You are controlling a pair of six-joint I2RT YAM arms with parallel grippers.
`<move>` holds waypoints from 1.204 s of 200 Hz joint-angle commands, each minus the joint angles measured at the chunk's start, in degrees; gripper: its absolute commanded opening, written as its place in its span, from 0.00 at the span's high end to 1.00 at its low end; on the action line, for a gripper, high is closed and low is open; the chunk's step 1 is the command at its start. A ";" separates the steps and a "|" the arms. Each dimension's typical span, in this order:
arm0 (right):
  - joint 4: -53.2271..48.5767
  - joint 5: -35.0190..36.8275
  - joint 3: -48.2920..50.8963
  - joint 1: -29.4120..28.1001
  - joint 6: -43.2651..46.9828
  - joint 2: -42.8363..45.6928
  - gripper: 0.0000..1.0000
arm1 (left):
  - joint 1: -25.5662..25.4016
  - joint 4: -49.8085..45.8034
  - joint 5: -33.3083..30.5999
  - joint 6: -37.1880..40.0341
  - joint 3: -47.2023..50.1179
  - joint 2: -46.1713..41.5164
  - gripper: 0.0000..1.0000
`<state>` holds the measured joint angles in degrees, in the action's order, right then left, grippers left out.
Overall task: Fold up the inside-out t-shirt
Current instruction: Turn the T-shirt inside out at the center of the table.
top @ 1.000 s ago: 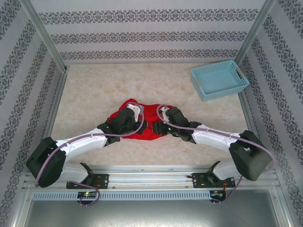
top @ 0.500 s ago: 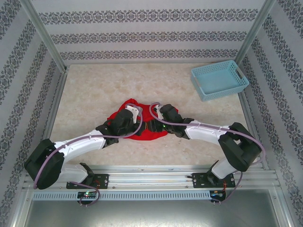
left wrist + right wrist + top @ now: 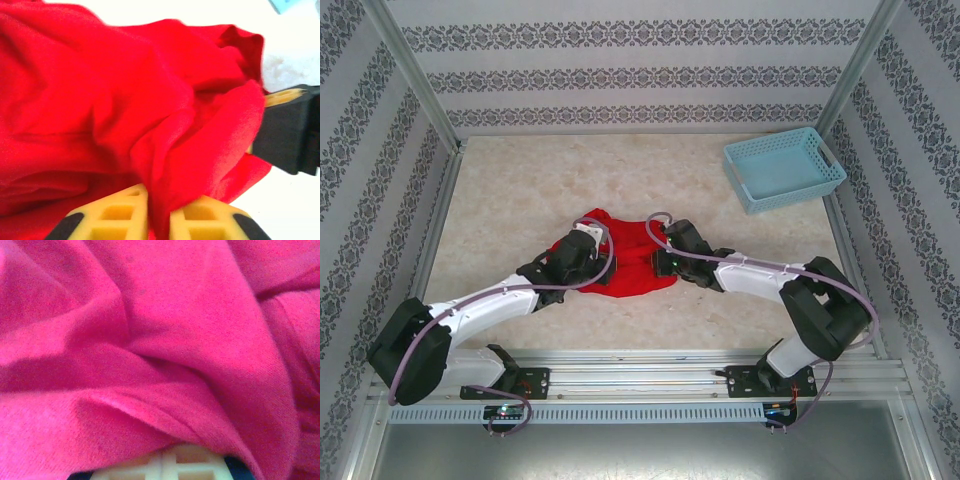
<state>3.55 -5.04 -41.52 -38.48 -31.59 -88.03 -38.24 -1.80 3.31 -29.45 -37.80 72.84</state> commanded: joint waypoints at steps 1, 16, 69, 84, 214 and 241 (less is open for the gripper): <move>3.39 -2.26 2.49 -1.11 -1.61 4.69 0.94 | -0.10 -10.18 -4.71 3.28 -4.79 0.72 0.72; 3.64 -0.76 3.53 -1.93 -2.61 6.53 0.92 | -2.54 -15.46 -9.06 4.70 -7.84 0.83 0.58; 9.12 -0.45 7.06 -1.76 -6.03 8.43 0.96 | -11.88 -17.07 -11.41 3.05 -15.54 6.34 0.54; 8.35 1.38 7.44 -1.61 -6.91 9.25 0.96 | -12.87 -15.89 -11.06 0.61 -17.23 9.84 0.57; 18.43 1.14 15.39 -2.39 -15.43 7.61 1.00 | -10.28 -21.08 -14.30 -10.02 -29.69 31.53 0.51; 18.95 1.41 15.07 -3.52 -15.60 6.49 1.00 | -10.11 -20.62 -14.25 -9.73 -29.30 31.93 0.70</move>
<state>19.59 -3.90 -26.83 -40.80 -45.78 -80.62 -48.99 -20.47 -9.76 -38.20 -66.04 104.49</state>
